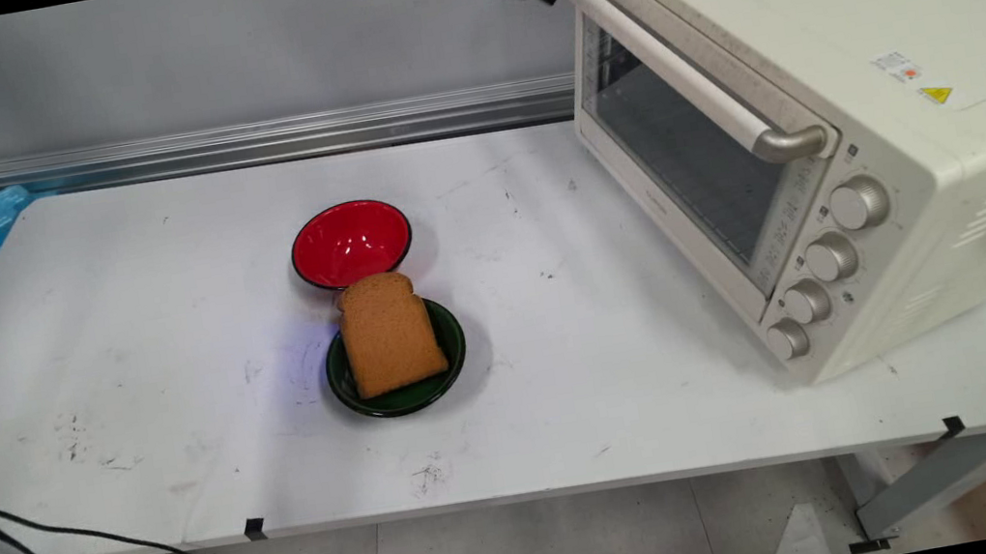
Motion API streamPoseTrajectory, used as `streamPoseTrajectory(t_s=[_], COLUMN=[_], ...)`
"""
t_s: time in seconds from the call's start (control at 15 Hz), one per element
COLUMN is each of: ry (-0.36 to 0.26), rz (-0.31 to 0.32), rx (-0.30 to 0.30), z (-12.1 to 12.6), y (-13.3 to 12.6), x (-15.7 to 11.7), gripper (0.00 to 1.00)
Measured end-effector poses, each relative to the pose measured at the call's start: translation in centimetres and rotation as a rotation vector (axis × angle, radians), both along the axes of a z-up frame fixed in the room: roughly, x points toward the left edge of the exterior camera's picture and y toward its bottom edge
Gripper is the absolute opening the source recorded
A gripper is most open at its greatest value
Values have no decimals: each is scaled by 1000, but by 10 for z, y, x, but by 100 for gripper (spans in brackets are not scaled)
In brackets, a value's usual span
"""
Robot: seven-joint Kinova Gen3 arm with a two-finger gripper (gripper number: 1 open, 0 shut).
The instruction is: Open the oven
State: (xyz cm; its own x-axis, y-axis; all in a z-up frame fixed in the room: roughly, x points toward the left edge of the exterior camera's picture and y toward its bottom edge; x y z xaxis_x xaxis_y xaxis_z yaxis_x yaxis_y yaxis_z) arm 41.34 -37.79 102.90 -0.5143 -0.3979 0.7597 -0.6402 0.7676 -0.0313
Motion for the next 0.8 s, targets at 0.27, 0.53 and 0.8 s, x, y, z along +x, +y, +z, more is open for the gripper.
streamPoseTrajectory(t_s=[0.27,0.53,0.8], ry=[19,25,27], rz=[-3,-20,-31], rx=[6,12,15], z=[12,16,16], y=[-7,-12,-17], x=[-13,-26,-39], gripper=[0,0,0])
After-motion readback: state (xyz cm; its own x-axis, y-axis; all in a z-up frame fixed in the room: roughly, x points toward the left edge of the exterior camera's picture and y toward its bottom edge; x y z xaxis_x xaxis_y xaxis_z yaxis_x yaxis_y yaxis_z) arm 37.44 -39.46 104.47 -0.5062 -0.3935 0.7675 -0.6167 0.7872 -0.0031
